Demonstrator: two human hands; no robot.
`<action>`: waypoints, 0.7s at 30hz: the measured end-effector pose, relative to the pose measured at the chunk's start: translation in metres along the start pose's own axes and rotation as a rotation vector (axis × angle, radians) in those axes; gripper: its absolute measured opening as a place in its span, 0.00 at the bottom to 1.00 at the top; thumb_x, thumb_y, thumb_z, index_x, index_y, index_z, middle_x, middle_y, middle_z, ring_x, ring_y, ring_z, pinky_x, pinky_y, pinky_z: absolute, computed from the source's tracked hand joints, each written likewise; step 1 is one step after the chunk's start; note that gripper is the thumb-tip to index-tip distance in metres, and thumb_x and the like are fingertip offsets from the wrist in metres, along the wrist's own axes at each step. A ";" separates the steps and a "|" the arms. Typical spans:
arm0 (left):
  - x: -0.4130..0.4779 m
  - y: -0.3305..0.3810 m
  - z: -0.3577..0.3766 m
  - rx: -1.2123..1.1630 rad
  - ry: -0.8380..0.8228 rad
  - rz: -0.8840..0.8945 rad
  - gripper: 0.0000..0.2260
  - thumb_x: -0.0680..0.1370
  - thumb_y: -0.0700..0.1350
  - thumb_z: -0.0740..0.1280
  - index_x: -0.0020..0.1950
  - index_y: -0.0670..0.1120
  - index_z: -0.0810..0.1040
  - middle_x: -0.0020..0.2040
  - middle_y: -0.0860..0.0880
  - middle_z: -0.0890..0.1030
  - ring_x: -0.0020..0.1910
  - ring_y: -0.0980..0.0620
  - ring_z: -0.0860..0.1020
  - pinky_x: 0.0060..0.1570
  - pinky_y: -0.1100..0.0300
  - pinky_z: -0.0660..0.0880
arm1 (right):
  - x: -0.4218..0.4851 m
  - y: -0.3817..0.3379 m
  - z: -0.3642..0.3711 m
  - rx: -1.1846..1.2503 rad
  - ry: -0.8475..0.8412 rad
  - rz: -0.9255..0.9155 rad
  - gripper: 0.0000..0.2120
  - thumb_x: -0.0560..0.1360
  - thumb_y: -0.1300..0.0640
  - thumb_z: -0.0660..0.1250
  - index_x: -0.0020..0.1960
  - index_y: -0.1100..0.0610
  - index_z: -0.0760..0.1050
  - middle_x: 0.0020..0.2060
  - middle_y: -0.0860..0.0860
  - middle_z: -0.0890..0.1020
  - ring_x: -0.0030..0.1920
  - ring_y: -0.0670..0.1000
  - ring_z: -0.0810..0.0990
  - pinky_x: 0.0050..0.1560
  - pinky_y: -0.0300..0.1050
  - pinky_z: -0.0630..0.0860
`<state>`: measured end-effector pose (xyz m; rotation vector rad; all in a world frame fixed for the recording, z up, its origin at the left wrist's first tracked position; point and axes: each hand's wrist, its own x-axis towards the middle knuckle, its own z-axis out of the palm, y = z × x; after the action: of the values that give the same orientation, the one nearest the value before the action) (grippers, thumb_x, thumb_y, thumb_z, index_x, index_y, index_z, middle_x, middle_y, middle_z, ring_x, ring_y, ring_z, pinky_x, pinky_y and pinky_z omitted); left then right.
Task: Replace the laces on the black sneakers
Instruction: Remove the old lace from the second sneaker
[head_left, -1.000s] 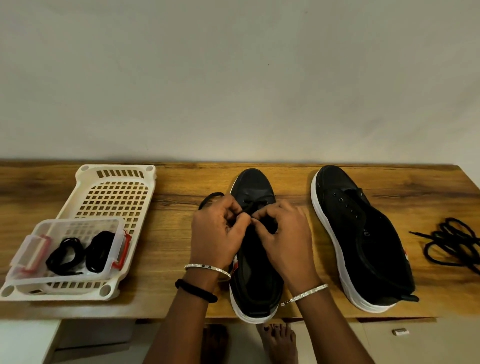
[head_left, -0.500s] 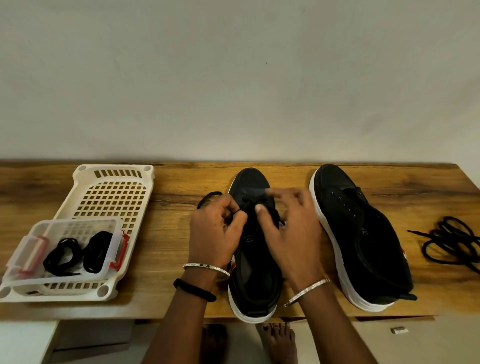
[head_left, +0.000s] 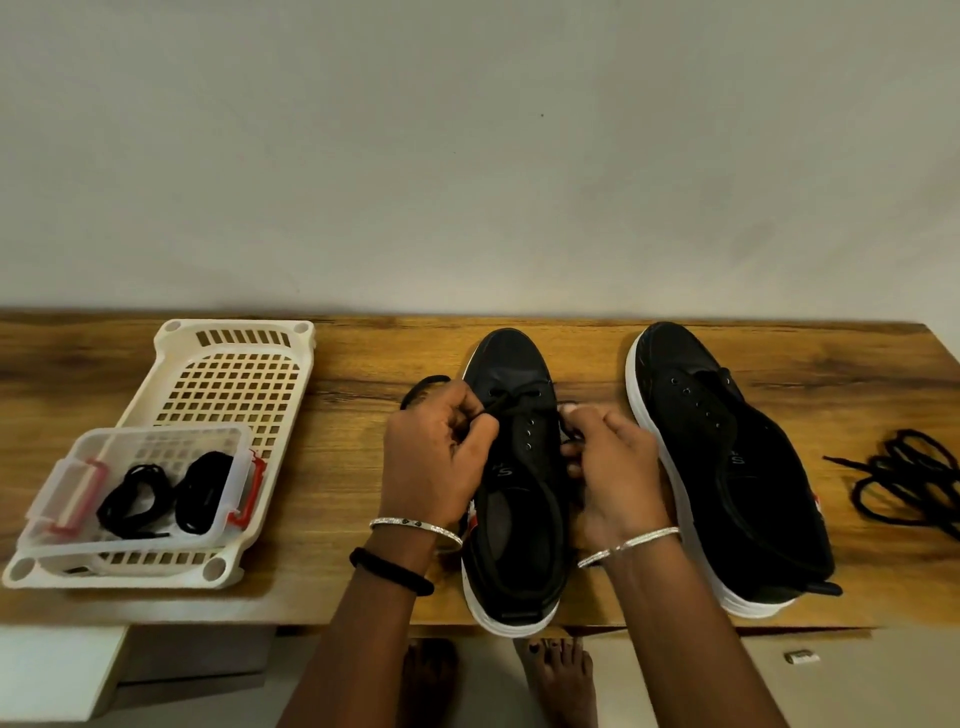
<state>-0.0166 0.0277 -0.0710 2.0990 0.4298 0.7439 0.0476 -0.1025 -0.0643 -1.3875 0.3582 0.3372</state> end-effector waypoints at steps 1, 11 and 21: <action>0.000 0.000 0.000 0.000 -0.001 0.004 0.07 0.72 0.37 0.70 0.35 0.46 0.77 0.26 0.51 0.76 0.24 0.50 0.73 0.25 0.60 0.69 | 0.001 -0.002 -0.004 0.016 -0.031 0.103 0.05 0.76 0.60 0.70 0.42 0.59 0.79 0.33 0.51 0.77 0.29 0.45 0.73 0.29 0.38 0.69; 0.001 0.001 0.000 0.011 -0.014 0.039 0.05 0.72 0.42 0.67 0.36 0.45 0.76 0.27 0.52 0.75 0.24 0.51 0.73 0.23 0.60 0.68 | -0.012 0.002 0.007 -1.121 -0.166 -0.796 0.11 0.78 0.50 0.69 0.59 0.49 0.80 0.55 0.45 0.74 0.52 0.46 0.77 0.46 0.40 0.74; 0.001 0.000 0.000 -0.012 -0.006 0.037 0.07 0.72 0.37 0.69 0.35 0.45 0.77 0.26 0.52 0.75 0.24 0.52 0.72 0.24 0.62 0.67 | -0.002 0.012 0.008 -0.488 0.057 -0.561 0.03 0.78 0.58 0.68 0.45 0.54 0.79 0.40 0.46 0.80 0.37 0.40 0.77 0.38 0.36 0.70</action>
<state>-0.0161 0.0282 -0.0710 2.1023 0.3830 0.7596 0.0410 -0.0933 -0.0726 -1.9076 -0.0866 -0.0902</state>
